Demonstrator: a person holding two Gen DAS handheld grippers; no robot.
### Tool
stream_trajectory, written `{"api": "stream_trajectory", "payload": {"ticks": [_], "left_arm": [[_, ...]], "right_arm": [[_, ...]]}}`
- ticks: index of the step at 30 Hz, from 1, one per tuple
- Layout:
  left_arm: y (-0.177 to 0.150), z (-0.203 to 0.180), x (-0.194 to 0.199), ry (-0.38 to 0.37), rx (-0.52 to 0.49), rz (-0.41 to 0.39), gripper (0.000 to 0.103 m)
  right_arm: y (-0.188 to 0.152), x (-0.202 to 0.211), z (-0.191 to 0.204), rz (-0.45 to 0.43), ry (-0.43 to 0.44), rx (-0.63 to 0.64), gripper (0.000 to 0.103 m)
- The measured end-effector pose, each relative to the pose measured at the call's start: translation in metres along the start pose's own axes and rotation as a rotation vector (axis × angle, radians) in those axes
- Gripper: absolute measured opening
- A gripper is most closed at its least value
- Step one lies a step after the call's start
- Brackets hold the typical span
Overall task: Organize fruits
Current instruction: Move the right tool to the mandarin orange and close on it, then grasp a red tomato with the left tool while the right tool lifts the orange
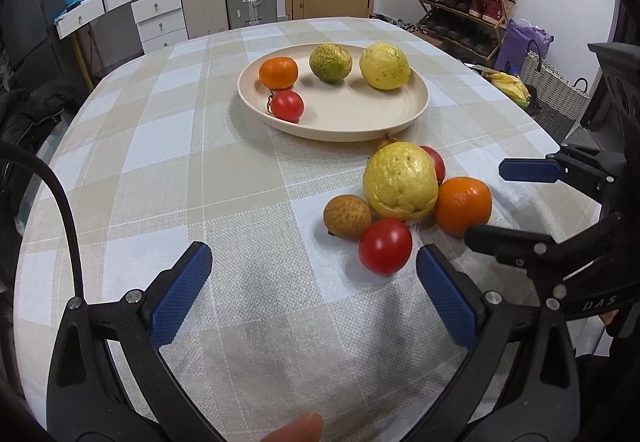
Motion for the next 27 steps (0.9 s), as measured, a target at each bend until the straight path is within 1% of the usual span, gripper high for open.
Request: {"api": "stream_trajectory", "payload": {"ticks": [3, 6, 8, 9, 12, 14, 17, 20, 27], "left_arm": [[-0.002, -0.002, -0.002, 0.008, -0.010, 0.007, 0.102], [-0.003, -0.002, -0.005, 0.018, -0.016, 0.014, 0.102], [-0.004, -0.002, -0.006, 0.019, -0.015, 0.019, 0.102], [-0.004, -0.002, -0.006, 0.017, -0.015, 0.020, 0.102], [-0.005, -0.003, -0.008, 0.025, -0.021, 0.023, 0.102], [-0.006, -0.004, -0.010, 0.026, -0.025, 0.027, 0.102], [-0.006, -0.003, -0.010, 0.031, -0.027, 0.028, 0.102], [-0.007, -0.004, -0.011, 0.031, -0.031, 0.032, 0.102], [-0.008, -0.007, -0.012, 0.037, -0.054, 0.034, 0.102]], "right_arm": [[0.001, -0.002, 0.002, -0.002, 0.030, -0.016, 0.076], [0.001, -0.005, 0.006, -0.004, 0.063, -0.026, 0.070], [0.001, -0.006, 0.008, -0.003, 0.084, -0.032, 0.062], [0.001, -0.006, 0.011, -0.002, 0.106, -0.036, 0.060], [0.001, -0.005, 0.014, -0.007, 0.122, -0.034, 0.055], [0.001, -0.005, 0.016, -0.005, 0.140, -0.040, 0.050], [0.002, -0.004, 0.019, -0.010, 0.162, -0.044, 0.047], [0.002, -0.004, 0.022, -0.016, 0.188, -0.054, 0.046], [0.003, -0.005, 0.022, -0.022, 0.188, -0.057, 0.043]]}}
Point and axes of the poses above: each gripper's, at about its wrist camera, not at the fingertips, and x roughly against the way its jaws point, z to its left, y to its top, the point moved 8 cm from there along -x, roughly the way its jaws point, and after that the axes turned 1 degree about x, right-handed, at the moved point
